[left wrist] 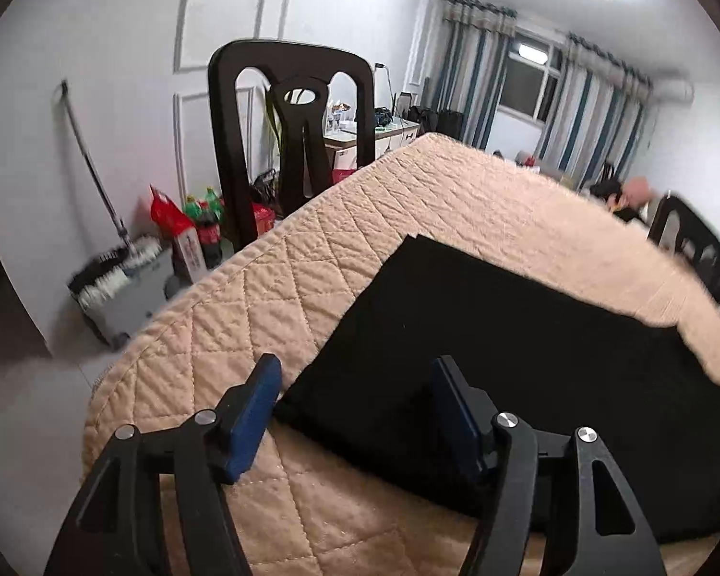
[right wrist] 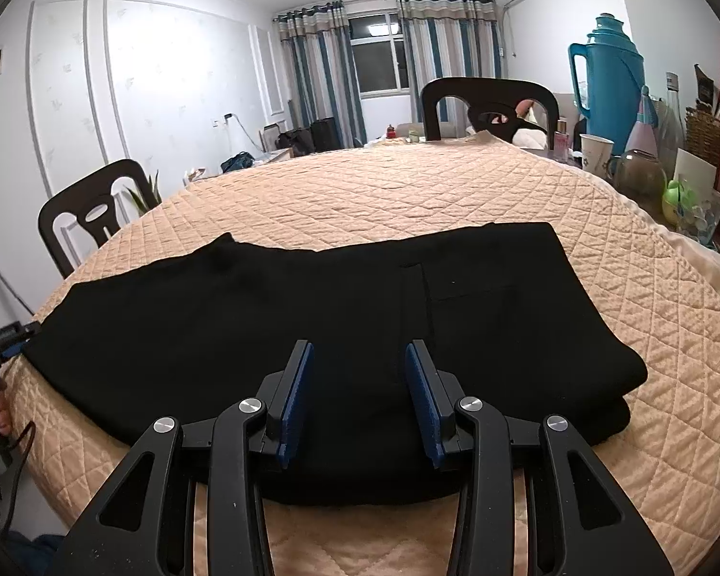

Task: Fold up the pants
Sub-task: 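Lower both grippers onto the folded black pants edge and close on it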

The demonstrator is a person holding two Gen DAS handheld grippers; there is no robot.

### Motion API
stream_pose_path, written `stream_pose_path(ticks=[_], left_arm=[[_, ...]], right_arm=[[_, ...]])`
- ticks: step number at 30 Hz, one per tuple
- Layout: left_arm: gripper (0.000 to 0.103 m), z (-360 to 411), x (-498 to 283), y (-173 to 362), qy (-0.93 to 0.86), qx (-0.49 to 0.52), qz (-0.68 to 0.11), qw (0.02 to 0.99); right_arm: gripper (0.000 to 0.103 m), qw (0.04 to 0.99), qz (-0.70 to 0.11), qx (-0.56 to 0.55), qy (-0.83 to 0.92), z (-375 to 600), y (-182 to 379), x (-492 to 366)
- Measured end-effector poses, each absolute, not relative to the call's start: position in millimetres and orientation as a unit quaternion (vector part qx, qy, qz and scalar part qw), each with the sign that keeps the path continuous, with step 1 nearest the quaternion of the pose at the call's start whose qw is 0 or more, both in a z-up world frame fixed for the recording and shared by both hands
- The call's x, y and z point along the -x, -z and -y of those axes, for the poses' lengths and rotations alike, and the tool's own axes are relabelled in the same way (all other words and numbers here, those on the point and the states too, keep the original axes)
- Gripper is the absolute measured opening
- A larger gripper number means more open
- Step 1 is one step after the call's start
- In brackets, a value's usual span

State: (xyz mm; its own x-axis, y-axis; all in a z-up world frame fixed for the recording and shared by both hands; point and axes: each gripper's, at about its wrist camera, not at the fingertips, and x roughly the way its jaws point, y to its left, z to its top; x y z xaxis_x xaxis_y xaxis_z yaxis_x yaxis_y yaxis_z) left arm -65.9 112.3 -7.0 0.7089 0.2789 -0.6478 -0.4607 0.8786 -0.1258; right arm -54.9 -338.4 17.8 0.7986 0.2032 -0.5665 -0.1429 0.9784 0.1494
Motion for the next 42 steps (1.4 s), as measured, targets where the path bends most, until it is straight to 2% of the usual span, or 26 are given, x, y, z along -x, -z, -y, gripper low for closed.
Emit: stream_pose_path(ticks=[1,2,3,4,6,7,10,16,21,28,33,37,39,41,42], left_arm=[[0.062,-111,65,8,-0.205,0.126,-0.326,0.914],[0.051,-109,65,7,-0.204,0.113,-0.328,0.915],[0.045,-107,64,6,-0.199,0.109,-0.328,0.917],[0.033,-108,64,5,-0.185,0.112,-0.330,0.919],[0.022,-103,61,1,-0.177,0.101,-0.333,0.921],[0.013,-102,60,0,-0.165,0.104,-0.333,0.922],[0.009,-106,57,0,-0.133,0.131,-0.338,0.922],[0.008,-123,53,-14,-0.031,0.246,-0.318,0.915],[0.008,-92,39,-38,0.067,0.272,-0.300,0.912],[0.008,24,5,-54,0.236,0.231,-0.314,0.890],[0.008,104,-11,-24,0.324,0.191,-0.385,0.843],[0.009,125,-8,-2,0.343,0.169,-0.432,0.817],[0.016,118,-4,-9,0.343,0.176,-0.422,0.820],[0.031,101,3,-21,0.347,0.191,-0.400,0.826],[0.033,92,6,-27,0.347,0.198,-0.389,0.830]], right_arm=[[0.041,0.947,-0.304,-0.049,-0.092,338,-17,55],[0.041,0.947,-0.304,-0.047,-0.092,337,-17,55],[0.041,0.947,-0.304,-0.047,-0.093,337,-17,55],[0.041,0.947,-0.304,-0.048,-0.094,336,-17,55],[0.041,0.947,-0.303,-0.048,-0.095,336,-17,55],[0.041,0.947,-0.303,-0.049,-0.095,336,-17,55],[0.041,0.947,-0.301,-0.052,-0.095,338,-18,56],[0.041,0.947,-0.297,-0.064,-0.104,339,-21,57],[0.041,0.943,-0.295,-0.088,-0.125,337,-22,56],[0.041,0.934,-0.301,-0.118,-0.155,335,-20,53],[0.041,0.923,-0.308,-0.156,-0.171,344,-17,52],[0.041,0.910,-0.322,-0.182,-0.189,345,-11,49],[0.041,0.905,-0.327,-0.186,-0.199,342,-10,47],[0.041,0.901,-0.330,-0.188,-0.211,337,-11,44],[0.041,0.898,-0.331,-0.190,-0.221,333,-13,42]])
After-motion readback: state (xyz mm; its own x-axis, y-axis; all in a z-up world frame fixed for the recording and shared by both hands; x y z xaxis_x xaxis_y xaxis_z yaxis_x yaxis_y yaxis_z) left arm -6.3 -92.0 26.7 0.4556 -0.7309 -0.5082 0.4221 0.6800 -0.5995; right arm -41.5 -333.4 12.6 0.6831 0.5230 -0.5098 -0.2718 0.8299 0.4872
